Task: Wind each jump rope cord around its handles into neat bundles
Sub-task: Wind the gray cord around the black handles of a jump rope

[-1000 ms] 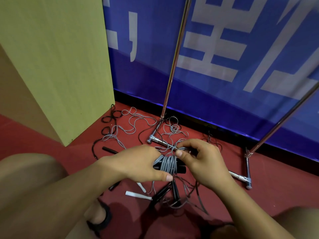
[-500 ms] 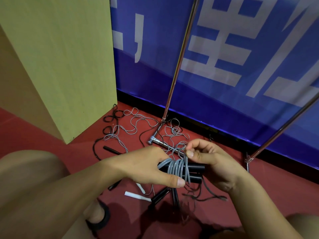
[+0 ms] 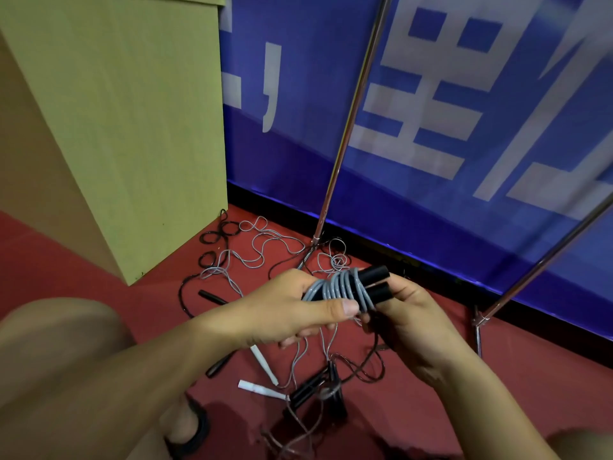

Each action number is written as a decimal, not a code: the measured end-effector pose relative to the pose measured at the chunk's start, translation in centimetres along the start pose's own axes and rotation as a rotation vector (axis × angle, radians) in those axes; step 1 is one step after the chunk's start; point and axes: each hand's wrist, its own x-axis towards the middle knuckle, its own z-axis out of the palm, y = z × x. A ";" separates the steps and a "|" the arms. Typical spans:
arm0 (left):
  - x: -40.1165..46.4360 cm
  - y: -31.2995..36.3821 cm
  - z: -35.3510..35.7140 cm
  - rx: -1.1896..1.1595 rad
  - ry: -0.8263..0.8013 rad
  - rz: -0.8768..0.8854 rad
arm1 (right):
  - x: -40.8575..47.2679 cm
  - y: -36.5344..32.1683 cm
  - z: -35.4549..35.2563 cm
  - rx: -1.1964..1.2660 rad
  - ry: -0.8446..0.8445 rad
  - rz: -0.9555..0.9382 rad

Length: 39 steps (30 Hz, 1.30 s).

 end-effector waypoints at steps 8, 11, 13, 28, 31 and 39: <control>0.5 -0.6 0.0 -0.069 0.169 -0.017 | -0.3 0.0 0.4 -0.084 0.023 -0.005; 0.7 -0.8 0.0 -0.061 0.265 -0.037 | -0.2 0.5 0.3 -0.117 0.055 -0.004; 0.9 -1.0 -0.1 -0.057 0.333 -0.056 | -0.1 0.9 0.1 -0.175 0.071 0.001; 1.2 -1.4 -0.9 -0.028 0.517 -0.161 | -0.4 0.9 -0.7 -0.753 0.183 -0.096; 1.3 -1.5 -0.9 -0.016 0.517 -0.167 | -0.3 1.0 -0.8 -0.782 0.204 -0.109; 1.6 -1.5 -0.8 -0.032 0.529 -0.130 | -0.3 0.5 -0.8 -0.674 0.215 -0.018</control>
